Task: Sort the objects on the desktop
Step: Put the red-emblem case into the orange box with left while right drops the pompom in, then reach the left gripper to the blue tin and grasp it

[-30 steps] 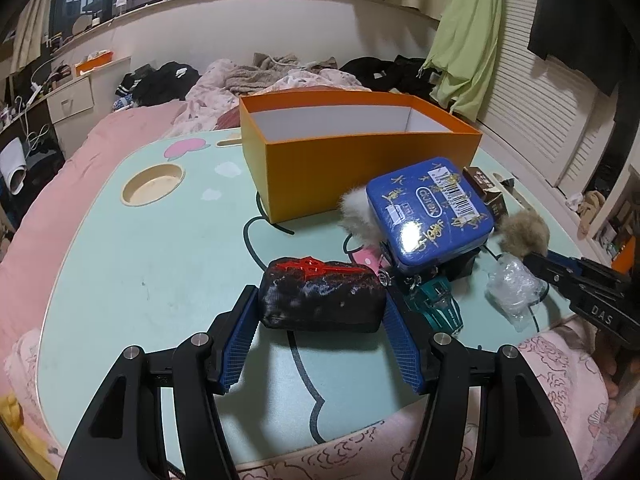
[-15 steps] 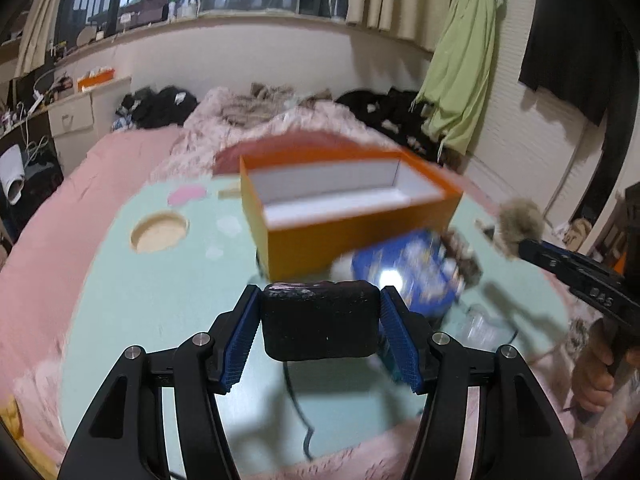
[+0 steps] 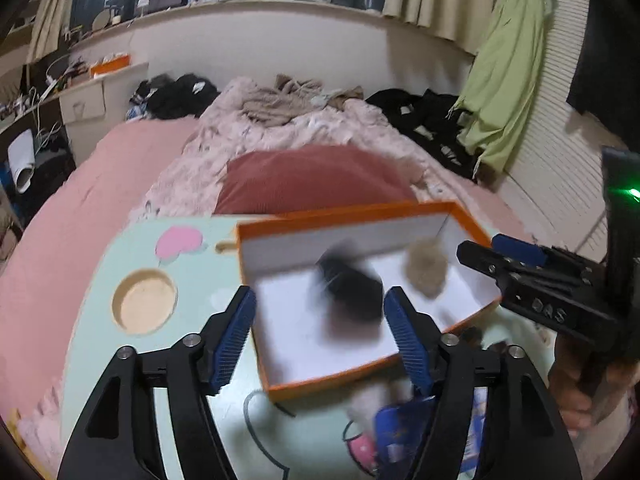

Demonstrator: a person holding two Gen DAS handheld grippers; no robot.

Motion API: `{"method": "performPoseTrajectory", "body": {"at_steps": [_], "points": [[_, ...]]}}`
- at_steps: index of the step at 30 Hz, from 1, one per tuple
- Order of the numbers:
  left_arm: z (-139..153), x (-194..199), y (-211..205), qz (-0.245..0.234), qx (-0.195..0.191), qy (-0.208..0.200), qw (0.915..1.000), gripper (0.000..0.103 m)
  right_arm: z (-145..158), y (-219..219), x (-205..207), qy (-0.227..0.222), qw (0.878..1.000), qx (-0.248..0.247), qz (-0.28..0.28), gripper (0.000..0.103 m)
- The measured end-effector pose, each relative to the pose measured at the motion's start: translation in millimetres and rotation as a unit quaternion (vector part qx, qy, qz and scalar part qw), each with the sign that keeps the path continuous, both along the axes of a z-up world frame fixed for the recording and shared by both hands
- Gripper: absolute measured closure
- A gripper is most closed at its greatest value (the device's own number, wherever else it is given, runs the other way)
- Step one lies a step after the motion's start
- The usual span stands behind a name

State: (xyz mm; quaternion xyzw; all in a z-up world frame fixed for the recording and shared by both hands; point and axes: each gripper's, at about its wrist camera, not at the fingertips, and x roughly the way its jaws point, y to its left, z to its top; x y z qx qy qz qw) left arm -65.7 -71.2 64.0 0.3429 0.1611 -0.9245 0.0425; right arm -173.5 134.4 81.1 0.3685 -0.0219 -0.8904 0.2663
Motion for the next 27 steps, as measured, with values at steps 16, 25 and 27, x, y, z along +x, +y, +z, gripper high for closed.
{"method": "performPoseTrajectory", "body": {"at_steps": [16,25,27], "points": [[-7,33,-16,0.050,0.011,0.072,0.9961,0.020,-4,16,40,-0.003,1.000,-0.021,0.011,0.038],[-22,96,24,-0.053,0.014,-0.015,0.9984,0.020,-13,53,159,0.035,0.999,0.027,-0.022,0.007],[-45,101,37,-0.065,0.003,-0.051,0.9966,0.020,-30,57,176,0.023,0.999,0.029,-0.019,0.007]]}}
